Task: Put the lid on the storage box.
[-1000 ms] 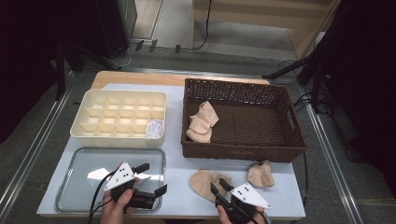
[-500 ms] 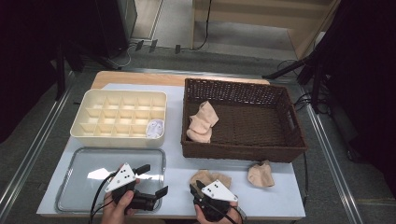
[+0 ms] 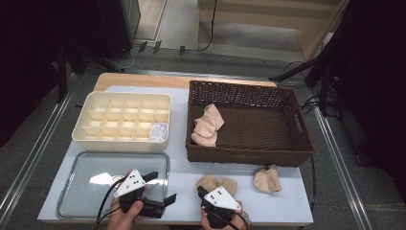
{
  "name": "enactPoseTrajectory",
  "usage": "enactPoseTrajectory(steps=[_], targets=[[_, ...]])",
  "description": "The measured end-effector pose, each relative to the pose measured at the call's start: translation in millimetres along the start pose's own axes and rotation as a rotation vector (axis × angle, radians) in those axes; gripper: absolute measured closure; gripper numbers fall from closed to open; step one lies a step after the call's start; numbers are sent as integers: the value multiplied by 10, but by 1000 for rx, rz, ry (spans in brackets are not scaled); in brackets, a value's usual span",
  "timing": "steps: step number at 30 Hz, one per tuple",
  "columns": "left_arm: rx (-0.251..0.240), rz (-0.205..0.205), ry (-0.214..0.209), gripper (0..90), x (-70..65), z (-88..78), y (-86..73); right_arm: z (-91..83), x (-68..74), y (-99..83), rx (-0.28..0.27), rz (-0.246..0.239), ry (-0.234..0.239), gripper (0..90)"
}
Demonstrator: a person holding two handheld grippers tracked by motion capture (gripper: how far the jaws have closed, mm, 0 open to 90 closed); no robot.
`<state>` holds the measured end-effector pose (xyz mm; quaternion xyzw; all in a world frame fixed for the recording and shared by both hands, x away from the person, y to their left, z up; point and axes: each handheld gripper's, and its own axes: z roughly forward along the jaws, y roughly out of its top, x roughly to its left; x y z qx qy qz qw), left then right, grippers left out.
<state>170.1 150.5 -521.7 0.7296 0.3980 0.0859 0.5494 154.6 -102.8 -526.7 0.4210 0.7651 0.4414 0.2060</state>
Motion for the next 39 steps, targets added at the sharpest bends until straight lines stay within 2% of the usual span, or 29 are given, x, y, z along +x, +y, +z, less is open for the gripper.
enactPoseTrajectory(steps=[1, 2, 4, 5, 7, 9, 12, 14, 17, 18, 20, 21, 23, 25, 26, 27, 30, 32, 35, 39], targets=[[0, 0, 0, 0, 0, 0, 0, 0, 0, 0, 0, 0, 0, 900], [1, 6, -4, 0, -15, 15, -1, -100, -29, 40, -43, 15, -1, 900], [2, 6, -2, 0, -26, 27, 0, -131, -43, 51, -58, 18, -1, 900], [6, 3, -3, 0, -50, 56, 3, -234, -82, 72, -94, 39, -11, 900], [9, 5, -1, 0, -70, 73, 6, -312, -118, 78, -111, 45, -22, 900], [27, 13, -7, 0, -140, 147, 10, -401, -165, 79, -134, 59, -39, 900], [59, -3, -21, 0, -212, 248, 6, -526, -246, 70, -161, 83, -55, 900], [73, 12, -20, 2, -258, 302, -2, -599, -305, 58, -179, 103, -70, 900], [82, 15, -11, 49, -306, 352, -9, -659, -380, 41, -190, 120, -84, 900], [86, 17, -12, 65, -326, 371, -13, -709, -478, 13, -198, 153, -99, 900], [87, 22, -16, 75, -330, 378, -14, -722, -512, 2, -200, 164, -103, 900], [81, 23, -19, 132, -340, 379, -13, -753, -608, -30, -201, 197, -114, 900], [72, 22, -27, 153, -345, 378, -8, -766, -672, -54, -193, 211, -120, 900], [67, 22, -38, 187, -342, 369, -7, -736, -731, -84, -148, 212, -99, 900], [67, 22, -38, 197, -342, 369, -7, -736, -731, -84, -148, 212, -99, 900], [68, 26, -38, 200, -337, 359, -8, -682, -744, -147, -106, 223, -87, 900], [66, 20, -30, 201, -314, 341, -10, -582, -709, -215, -28, 215, -65, 900], [66, 17, -32, 199, -309, 335, -13, -528, -686, -242, -2, 195, -67, 893], [68, 15, -30, 195, -288, 320, -23, -462, -668, -274, 15, 167, -95, 750], [71, 8, -18, 191, -263, 305, -33, -407, -679, -320, 18, 146, -127, 630]])
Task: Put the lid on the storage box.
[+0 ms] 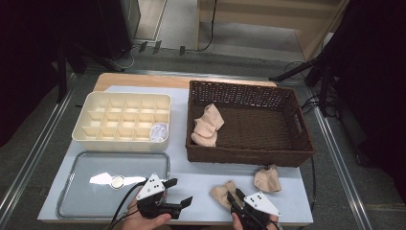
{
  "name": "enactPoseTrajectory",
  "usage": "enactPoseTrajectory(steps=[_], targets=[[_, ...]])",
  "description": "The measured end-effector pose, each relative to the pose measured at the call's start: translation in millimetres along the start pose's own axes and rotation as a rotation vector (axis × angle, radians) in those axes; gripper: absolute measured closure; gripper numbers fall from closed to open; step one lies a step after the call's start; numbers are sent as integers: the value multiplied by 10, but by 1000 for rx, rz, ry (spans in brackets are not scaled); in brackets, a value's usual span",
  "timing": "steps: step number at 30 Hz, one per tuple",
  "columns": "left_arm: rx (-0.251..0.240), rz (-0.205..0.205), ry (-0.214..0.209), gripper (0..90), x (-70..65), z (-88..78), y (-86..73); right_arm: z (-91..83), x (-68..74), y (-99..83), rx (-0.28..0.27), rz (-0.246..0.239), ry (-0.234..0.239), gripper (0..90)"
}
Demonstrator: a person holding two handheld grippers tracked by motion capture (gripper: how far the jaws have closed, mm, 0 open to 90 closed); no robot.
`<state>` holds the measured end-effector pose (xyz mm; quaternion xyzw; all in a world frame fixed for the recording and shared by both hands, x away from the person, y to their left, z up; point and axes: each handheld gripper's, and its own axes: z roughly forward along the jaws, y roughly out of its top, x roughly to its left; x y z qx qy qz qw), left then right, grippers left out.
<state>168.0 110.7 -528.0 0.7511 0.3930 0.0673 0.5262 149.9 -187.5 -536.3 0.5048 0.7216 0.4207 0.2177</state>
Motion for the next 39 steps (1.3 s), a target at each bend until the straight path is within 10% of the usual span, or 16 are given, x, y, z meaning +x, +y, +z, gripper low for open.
enactPoseTrajectory(steps=[12, 17, 19, 33, 39], targets=[[-2, 9, 19, 185, 29, -59, -7, 48, 15, -11, -9, -25, -71, 501], [-4, 5, 24, 186, 48, -77, -9, 52, -28, -18, -8, 33, -16, 656], [-6, 4, 23, 187, 56, -81, -7, 39, -2, -1, 8, 35, 5, 857], [-35, -21, 60, 188, 164, -195, 22, 220, 332, 189, -56, 181, 194, 884], [-45, -31, 75, 188, 226, -245, 17, 390, 461, 195, -24, 158, 155, 868]])
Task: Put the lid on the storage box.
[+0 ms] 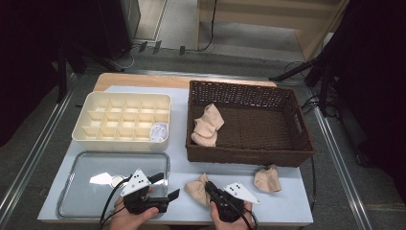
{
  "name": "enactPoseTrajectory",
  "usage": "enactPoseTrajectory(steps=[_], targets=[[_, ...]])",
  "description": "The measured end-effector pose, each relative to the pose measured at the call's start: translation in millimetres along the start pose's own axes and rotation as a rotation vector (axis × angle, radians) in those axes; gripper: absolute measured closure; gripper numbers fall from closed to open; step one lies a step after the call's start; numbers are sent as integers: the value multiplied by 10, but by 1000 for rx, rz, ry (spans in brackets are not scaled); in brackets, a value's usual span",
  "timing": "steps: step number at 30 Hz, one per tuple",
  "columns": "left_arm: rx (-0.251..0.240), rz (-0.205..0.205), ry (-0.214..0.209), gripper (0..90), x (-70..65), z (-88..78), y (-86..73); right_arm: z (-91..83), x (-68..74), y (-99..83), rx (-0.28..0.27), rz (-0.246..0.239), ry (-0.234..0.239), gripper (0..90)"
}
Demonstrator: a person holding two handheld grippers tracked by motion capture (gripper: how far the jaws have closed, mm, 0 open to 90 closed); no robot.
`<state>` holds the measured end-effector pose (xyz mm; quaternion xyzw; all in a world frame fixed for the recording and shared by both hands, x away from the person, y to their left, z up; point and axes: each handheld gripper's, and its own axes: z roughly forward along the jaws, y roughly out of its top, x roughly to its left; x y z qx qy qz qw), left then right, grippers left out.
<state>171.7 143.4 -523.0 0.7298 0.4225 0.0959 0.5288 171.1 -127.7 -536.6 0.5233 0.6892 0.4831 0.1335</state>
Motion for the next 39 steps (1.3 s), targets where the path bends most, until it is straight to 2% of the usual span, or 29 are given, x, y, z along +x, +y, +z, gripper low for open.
enactPoseTrajectory(steps=[1, 2, 4, 6, 8, 10, 11, 13, 14, 15, 16, 19, 24, 28, 36, 38, 39], targets=[[3, 1, 4, 187, 7, -3, -2, 10, -11, -4, 6, -13, -6, 844], [3, -3, 5, 187, 10, -3, -5, 9, -19, -8, 13, -23, -21, 781], [4, -3, 8, 183, 16, -8, -3, -34, -46, 6, -22, -29, -33, 674], [2, -3, 10, 183, 21, -13, 0, -94, -66, 35, -58, -25, -28, 655], [1, -1, 12, 183, 25, -17, 1, -160, -60, 67, -94, -40, -19, 662], [2, -1, 13, 183, 27, -17, 1, -182, -43, 84, -96, -58, -1, 662], [3, -2, 15, 183, 29, -16, -1, -175, 21, 103, -68, -109, 41, 638], [2, -2, 15, 183, 28, -14, -2, -168, 44, 102, -64, -116, 59, 617], [3, -1, 15, 183, 28, -13, -4, -119, 103, 87, -56, -125, 103, 547], [3, -2, 17, 183, 29, -15, -4, -106, 123, 80, -50, -118, 125, 536], [3, -2, 16, 183, 34, -17, -4, -91, 146, 70, -46, -123, 145, 534], [-5, -10, 22, 183, 63, -41, 2, -109, 233, 40, -42, -171, 167, 538], [-12, -17, 29, 184, 91, -68, 11, -189, 363, -41, -3, -224, 175, 626], [-13, -13, 26, 185, 82, -64, 13, -144, 473, -152, 39, -256, 187, 659], [-9, -11, 25, 184, 80, -60, 8, -22, 555, -306, 80, -276, 185, 643], [-9, -12, 25, 184, 81, -59, 7, 3, 581, -344, 86, -304, 171, 631], [-9, -12, 25, 184, 80, -59, 7, 11, 594, -371, 65, -326, 155, 653]])
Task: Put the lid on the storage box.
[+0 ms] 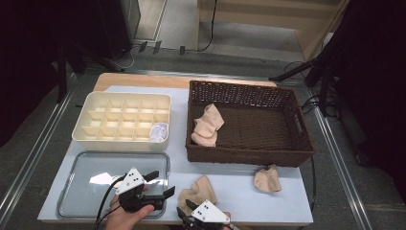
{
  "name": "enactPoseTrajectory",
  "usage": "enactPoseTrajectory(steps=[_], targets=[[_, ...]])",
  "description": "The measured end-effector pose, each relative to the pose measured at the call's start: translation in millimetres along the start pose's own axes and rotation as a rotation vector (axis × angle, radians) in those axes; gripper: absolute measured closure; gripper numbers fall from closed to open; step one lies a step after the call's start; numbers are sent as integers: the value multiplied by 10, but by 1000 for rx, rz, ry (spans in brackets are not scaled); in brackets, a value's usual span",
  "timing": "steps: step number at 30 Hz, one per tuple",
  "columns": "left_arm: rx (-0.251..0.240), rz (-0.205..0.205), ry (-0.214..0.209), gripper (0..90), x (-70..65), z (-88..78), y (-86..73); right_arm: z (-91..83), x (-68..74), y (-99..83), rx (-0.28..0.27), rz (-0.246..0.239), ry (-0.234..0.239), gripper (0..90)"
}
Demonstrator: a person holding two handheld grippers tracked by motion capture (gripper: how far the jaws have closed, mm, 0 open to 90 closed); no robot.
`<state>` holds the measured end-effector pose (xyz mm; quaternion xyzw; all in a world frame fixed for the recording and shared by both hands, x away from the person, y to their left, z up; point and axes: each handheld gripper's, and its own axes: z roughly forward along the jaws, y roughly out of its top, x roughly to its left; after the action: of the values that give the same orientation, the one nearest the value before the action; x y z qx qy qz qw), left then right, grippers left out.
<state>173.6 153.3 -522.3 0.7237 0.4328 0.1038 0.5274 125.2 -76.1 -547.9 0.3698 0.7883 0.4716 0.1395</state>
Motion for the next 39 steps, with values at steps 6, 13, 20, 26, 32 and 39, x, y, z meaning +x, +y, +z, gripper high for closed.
enactPoseTrajectory(steps=[6, 13, 20, 26, 32, 39], targets=[[-1, 1, 3, 184, -4, -4, 5, -12, 50, -7, -5, -50, -49, 900], [-11, -10, 0, 185, -5, 0, 12, -253, -132, 153, -154, 76, -52, 900], [2, -5, -17, 190, -70, 71, -1, -544, -450, 236, -278, 203, -99, 900], [24, 15, -57, 212, -246, 230, -39, -656, -722, 205, -313, 306, -126, 900], [99, -37, -60, 371, -347, 406, -45, -713, -850, 189, -316, 323, -152, 900], [138, -72, -69, 515, -465, 642, -10, -761, -1032, 141, -294, 318, -197, 900]])
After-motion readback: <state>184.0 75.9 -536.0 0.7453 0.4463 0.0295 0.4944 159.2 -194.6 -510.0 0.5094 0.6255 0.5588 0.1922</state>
